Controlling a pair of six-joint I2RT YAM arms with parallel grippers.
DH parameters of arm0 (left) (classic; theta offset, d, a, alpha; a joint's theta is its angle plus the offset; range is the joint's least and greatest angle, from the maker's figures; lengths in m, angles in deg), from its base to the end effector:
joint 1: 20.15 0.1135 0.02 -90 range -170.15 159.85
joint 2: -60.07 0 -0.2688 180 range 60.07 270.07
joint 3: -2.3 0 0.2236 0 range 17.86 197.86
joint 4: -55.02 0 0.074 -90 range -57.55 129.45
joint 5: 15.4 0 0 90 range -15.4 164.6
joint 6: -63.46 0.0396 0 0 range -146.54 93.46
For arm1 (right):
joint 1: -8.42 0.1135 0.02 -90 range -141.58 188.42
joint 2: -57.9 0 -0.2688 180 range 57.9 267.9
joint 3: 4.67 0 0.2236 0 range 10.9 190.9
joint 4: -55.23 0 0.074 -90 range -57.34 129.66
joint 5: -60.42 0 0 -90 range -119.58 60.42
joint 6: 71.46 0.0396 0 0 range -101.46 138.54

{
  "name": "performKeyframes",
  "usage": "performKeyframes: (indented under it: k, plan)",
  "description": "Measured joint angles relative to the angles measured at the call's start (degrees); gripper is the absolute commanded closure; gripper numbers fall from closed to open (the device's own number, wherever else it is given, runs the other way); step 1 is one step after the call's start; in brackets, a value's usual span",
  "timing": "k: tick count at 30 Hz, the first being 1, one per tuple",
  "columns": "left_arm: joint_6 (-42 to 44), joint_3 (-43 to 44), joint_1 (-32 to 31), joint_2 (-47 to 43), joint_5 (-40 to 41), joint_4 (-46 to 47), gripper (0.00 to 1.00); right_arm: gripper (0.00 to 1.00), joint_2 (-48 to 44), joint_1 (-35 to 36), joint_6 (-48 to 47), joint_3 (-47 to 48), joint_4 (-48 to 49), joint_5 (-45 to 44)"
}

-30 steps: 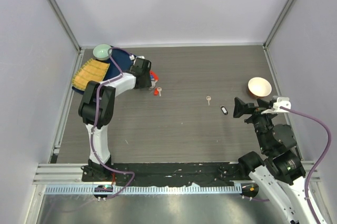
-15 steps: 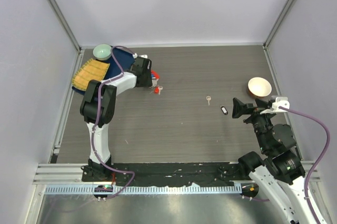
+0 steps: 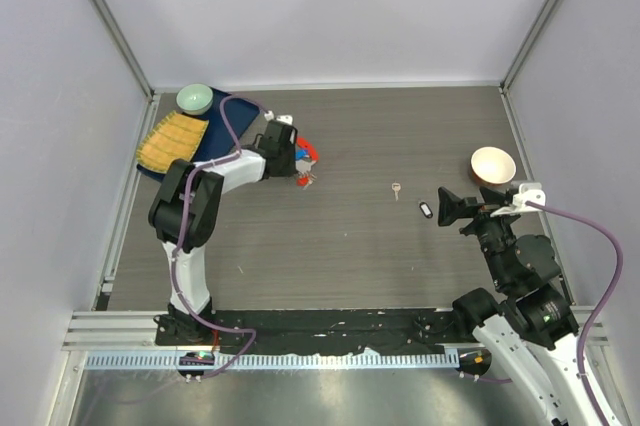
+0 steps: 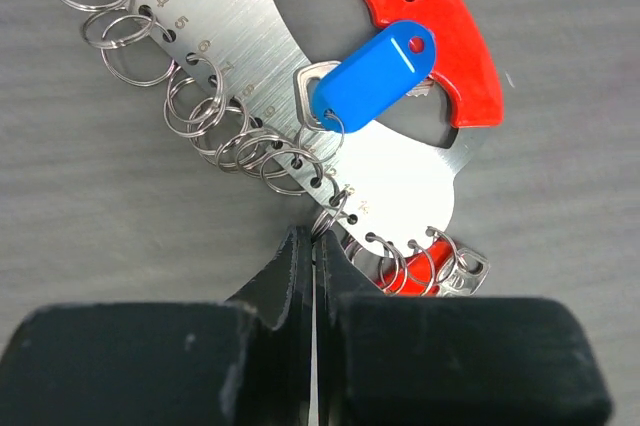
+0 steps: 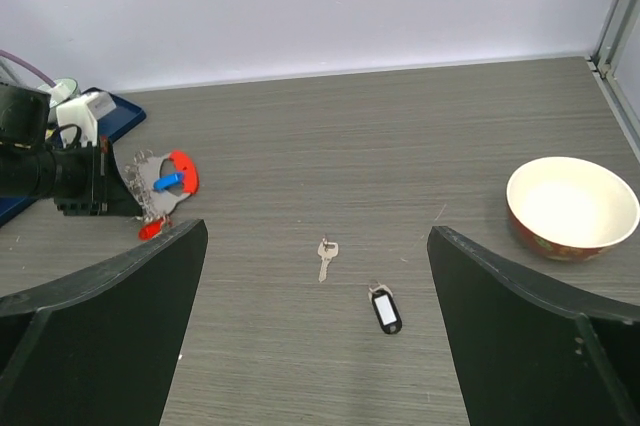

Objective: Put the keys on the keyring

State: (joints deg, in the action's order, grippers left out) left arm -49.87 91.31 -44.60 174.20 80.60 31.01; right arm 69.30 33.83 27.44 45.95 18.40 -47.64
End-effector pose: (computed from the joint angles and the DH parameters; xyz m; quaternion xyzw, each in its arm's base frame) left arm 0.3718 -0.1645 0.1782 -0.0091 0.9359 -0.0964 0.3387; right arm 0.0426 0.0066 0.3127 0.0139 0.6928 0.1064 0.7131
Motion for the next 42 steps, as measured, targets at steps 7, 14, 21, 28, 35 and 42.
performKeyframes:
  k: [7, 14, 21, 28, 35, 42]
  plan:
    - [-1.86, -10.62, -10.05, -8.87, 1.77, -1.95, 0.98, 0.0, 2.69, 0.0, 0.13, 0.02, 0.26, 3.34]
    - [-6.34, -22.47, -19.61, -20.63, 7.04, -8.33, 0.88, 0.0, 10.64, 0.04, 1.64, 0.11, 0.42, 9.29]
    - [-12.48, -28.28, -27.74, -26.47, 10.43, -10.51, 0.61, 0.0, 21.05, 0.04, 4.15, 0.46, 0.48, 18.75]
    - [-15.45, -32.61, -30.25, -28.92, 6.86, -1.27, 0.54, 0.0, 29.75, 0.04, 6.51, -0.15, 2.78, 26.71]
    - [-14.91, -35.56, -29.97, -37.38, 10.91, 0.98, 0.53, 0.1, 42.51, 1.46, 6.12, -0.07, 6.51, 33.07]
    - [-13.44, -43.17, -27.12, -52.26, 19.17, 1.9, 0.51, 0.29, 57.24, 9.09, -0.79, 3.56, 8.15, 35.19]
